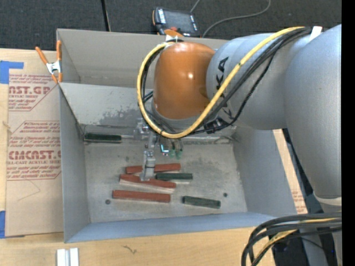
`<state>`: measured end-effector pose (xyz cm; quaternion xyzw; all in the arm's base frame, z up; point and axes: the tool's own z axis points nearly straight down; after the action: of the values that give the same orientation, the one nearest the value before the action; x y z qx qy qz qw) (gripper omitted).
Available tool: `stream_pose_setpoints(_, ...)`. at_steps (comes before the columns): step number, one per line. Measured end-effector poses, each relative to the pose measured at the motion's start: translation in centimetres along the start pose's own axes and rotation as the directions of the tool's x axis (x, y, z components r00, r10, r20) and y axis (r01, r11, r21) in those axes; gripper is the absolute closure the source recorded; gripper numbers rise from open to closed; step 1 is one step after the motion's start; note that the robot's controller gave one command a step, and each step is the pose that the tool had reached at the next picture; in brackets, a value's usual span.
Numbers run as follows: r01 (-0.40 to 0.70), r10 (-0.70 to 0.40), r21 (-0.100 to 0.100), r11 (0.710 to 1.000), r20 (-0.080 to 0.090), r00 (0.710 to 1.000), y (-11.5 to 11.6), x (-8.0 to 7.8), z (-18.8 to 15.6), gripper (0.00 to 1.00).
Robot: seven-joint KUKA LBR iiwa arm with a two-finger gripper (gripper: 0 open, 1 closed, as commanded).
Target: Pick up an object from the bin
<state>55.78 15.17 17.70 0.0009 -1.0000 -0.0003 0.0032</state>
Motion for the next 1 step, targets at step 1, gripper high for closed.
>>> stream_pose_setpoints(1,0.273,-0.273,0.001,0.962,0.003,0.962,-2.30,0.65,10.92,0.00)
